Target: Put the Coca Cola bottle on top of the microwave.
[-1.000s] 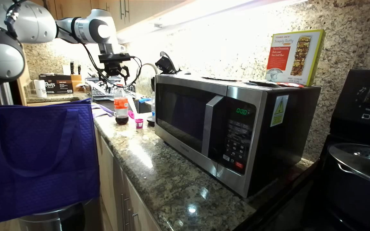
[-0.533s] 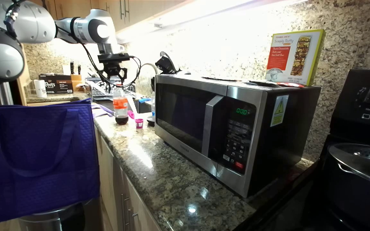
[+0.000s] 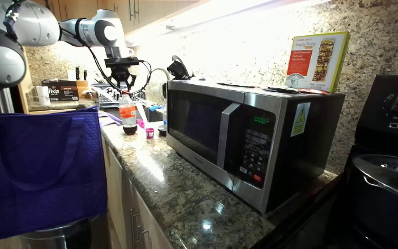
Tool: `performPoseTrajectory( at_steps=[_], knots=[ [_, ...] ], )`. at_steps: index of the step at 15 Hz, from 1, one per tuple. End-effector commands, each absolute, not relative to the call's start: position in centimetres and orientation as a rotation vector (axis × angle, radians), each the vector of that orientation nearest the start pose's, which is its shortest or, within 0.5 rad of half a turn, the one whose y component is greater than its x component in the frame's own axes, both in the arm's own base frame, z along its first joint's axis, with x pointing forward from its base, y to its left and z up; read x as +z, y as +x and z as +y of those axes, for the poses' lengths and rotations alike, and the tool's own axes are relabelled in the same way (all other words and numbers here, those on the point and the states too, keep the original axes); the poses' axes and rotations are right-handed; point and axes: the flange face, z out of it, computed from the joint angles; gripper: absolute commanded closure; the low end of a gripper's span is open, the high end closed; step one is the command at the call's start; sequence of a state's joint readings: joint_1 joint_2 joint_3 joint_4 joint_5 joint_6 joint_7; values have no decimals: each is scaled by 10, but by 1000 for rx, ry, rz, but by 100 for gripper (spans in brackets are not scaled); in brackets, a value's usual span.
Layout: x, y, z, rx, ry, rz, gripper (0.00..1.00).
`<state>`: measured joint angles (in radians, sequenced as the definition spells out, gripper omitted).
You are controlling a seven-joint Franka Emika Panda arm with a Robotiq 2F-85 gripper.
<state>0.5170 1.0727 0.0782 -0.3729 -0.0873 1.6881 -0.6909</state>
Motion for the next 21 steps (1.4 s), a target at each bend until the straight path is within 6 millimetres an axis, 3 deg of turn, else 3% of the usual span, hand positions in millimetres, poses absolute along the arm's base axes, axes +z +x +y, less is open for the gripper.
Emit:
performPoseTrajectory(
  at_steps=[1, 6, 10, 12, 13, 18, 19, 21],
  knots=[
    [491, 668, 405, -294, -2709, -1702, 85],
    [547, 629, 400, -159, -2871, -1342, 85],
    [579, 621, 396, -211, -2875, -1083, 84],
    [585, 625, 395, -264, -2898, -929, 84],
    [577, 624, 398, -242, -2906, -1059, 64],
    [578, 626, 397, -256, -2923, -974, 64],
    [578, 626, 397, -256, -2923, -973, 84],
    [586, 623, 389, -240, -2952, -930, 84]
  ],
)
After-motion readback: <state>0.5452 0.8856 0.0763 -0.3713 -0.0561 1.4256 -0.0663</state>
